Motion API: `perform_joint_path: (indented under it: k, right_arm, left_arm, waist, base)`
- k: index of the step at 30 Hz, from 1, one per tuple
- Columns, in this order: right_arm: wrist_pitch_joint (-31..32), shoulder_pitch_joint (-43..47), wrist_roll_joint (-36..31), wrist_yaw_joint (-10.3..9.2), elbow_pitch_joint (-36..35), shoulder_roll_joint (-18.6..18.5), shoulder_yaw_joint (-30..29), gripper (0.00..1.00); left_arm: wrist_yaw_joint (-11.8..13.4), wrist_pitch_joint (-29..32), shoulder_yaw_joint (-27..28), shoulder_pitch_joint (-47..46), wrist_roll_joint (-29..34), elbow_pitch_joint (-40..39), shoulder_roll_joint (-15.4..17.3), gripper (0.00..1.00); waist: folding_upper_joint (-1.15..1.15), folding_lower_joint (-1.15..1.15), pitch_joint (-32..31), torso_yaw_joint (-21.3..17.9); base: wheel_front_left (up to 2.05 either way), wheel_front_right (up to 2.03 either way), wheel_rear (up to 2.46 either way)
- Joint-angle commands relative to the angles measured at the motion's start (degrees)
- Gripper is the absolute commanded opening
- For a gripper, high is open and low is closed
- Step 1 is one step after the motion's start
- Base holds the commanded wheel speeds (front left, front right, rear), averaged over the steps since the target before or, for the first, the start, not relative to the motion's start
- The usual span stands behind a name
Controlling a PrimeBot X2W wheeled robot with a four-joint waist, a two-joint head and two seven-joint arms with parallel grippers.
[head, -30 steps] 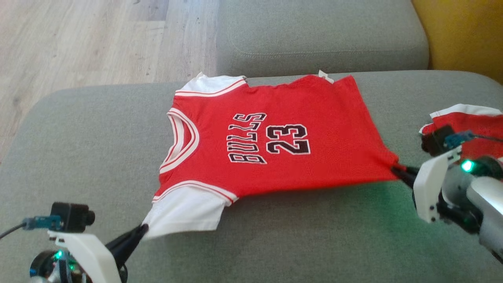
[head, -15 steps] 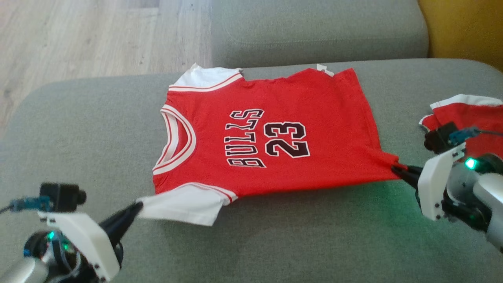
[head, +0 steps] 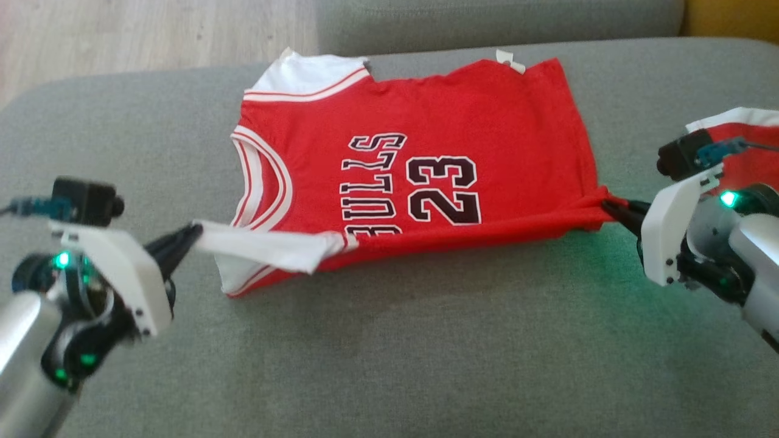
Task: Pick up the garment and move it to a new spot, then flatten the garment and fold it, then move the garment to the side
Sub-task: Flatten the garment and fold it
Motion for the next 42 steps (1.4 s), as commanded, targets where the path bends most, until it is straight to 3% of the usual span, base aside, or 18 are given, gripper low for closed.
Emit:
perform_joint_path:
  k: [1,17,18,19,20,21,28,34,36,39,42]
  right_arm:
    - [0.1,-1.2,0.2,-0.05,-0.4,-0.7,-0.6,0.0]
    - [0.0,-9.1,-0.8,-0.05,6.5,5.4,0.9,0.0]
    - [-0.8,-9.7,-1.2,-0.05,6.9,5.6,1.0,0.22]
    - [-1.8,-10.4,-1.9,-0.05,7.4,5.9,1.1,1.0]
    - [-2.6,-10.7,-2.2,-0.05,7.8,6.3,1.2,1.0]
    - [-3.1,-11.0,-2.2,-0.05,8.3,6.7,1.3,1.0]
    - [-11.2,-12.8,-4.0,-0.05,12.7,8.5,0.5,1.0]
    - [-26.9,-13.2,-6.0,-0.05,16.5,9.8,-4.5,1.0]
    - [-31.7,-12.7,-6.5,-0.05,18.0,10.9,-7.5,1.0]
    - [-33.5,-12.3,-7.8,-0.05,19.2,11.6,-11.5,1.0]
    - [-33.8,-10.7,-12.4,-0.05,16.0,12.3,-22.4,1.0]
  left_arm:
    - [-0.2,0.1,2.7,-4.3,0.7,-0.9,2.0,0.0]
    - [-4.0,1.1,-6.2,-27.2,11.9,17.6,-3.7,0.0]
    - [-4.0,0.3,-6.6,-28.3,12.6,18.7,-4.0,0.0]
    - [-4.1,-0.6,-7.0,-29.4,13.3,19.8,-4.4,0.0]
    - [-4.1,-1.6,-7.3,-30.3,14.1,21.0,-4.8,0.35]
    - [-4.1,-2.7,-7.5,-31.1,14.9,22.2,-5.3,1.0]
    - [-3.6,-13.6,-7.1,-34.4,17.9,28.9,-9.0,1.0]
    - [0.0,-30.7,-2.2,-33.2,17.8,29.2,-12.3,1.0]
    - [0.8,-36.1,-0.5,-31.4,17.1,28.4,-13.3,1.0]
    - [1.7,-40.8,1.2,-29.0,16.1,27.2,-14.2,1.0]
    - [3.0,-45.5,3.2,-24.5,14.6,24.5,-15.5,1.0]
  waist:
    - [0.0,-0.01,0.6,-0.2]
    - [0.0,-0.01,7.7,-2.7]
    - [0.0,-0.01,8.1,-2.8]
    - [0.0,-0.01,8.4,-2.9]
    - [0.0,-0.01,8.6,-3.0]
    - [0.0,-0.01,8.8,-3.1]
    - [0.0,-0.01,8.4,-2.9]
    - [0.0,-0.01,5.8,-2.2]
    - [0.0,-0.01,4.5,-2.1]
    - [0.0,-0.01,3.0,-1.9]
    - [0.0,-0.01,1.2,-1.8]
  base:
    - [0.0,0.0,0.0]
    - [0.0,0.0,0.0]
    - [0.0,0.0,0.0]
    - [0.0,0.0,0.0]
    - [0.0,0.0,0.0]
    - [0.0,0.0,0.0]
    - [0.0,0.0,0.0]
    - [0.0,0.0,0.0]
    - [0.0,0.0,0.0]
    - [0.0,0.0,0.0]
    - [0.0,0.0,0.0]
